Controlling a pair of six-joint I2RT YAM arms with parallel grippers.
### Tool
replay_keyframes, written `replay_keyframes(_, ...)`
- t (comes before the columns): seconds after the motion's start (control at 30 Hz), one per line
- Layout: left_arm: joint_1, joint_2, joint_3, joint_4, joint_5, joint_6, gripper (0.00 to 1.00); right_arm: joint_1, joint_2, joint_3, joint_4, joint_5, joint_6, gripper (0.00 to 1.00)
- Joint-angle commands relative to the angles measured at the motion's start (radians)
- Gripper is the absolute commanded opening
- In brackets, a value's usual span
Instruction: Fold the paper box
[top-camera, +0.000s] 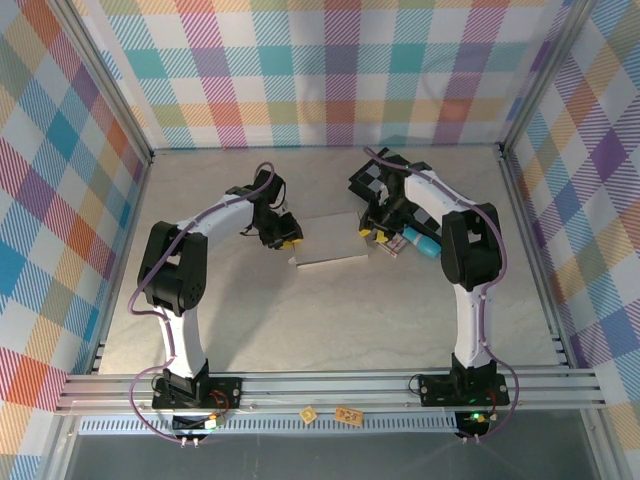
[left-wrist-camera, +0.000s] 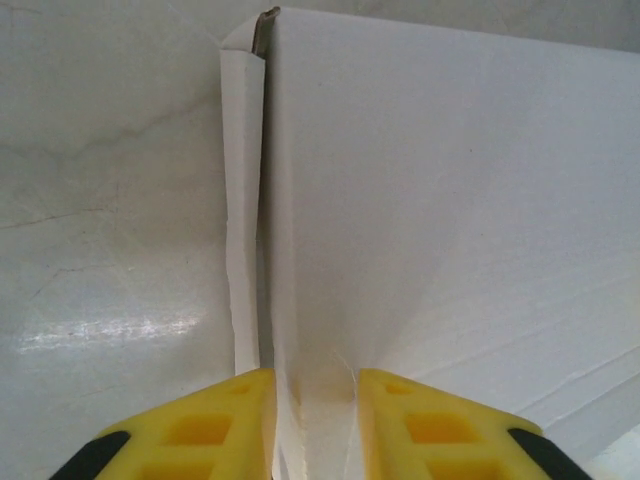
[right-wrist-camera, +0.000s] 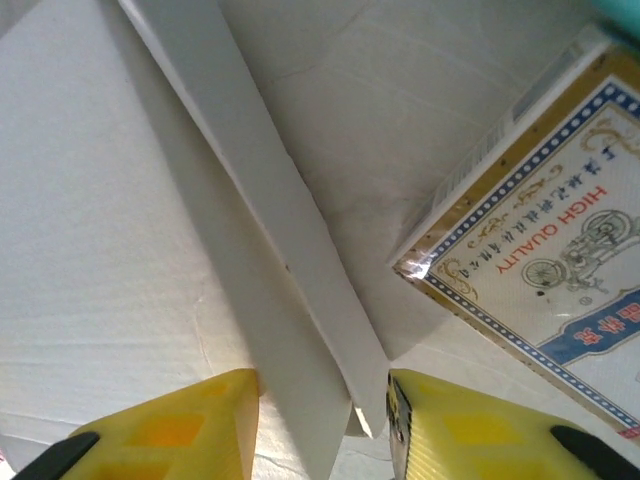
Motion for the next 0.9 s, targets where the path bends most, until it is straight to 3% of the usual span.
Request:
replay_keyframes(0.0, -0.002, -0.019, 0.018, -0.047, -0.021, 0.019, 0.31, 0.015, 0.012, -0.028, -0.010, 0.013, -0.013, 0.38)
replay_keyframes(0.2, 0.014, -0.060, 0.033, -0.062, -0.022, 0.024, 0.37, 0.020, 0.004, -0.053, 0.005, 0.026, 0.001, 0.37)
replay_keyframes(0.47, 0.045, -0.026, 0.002, -0.011, 0.062, 0.063, 0.37, 0.021, 0.009, -0.048, 0.007, 0.022, 0.004, 0.36)
replay_keyframes(0.87, 0.043, 0.028, -0.081, 0.124, 0.093, 0.035, 0.27, 0.022, 0.008, -0.097, 0.078, -0.069, 0.020, 0.35)
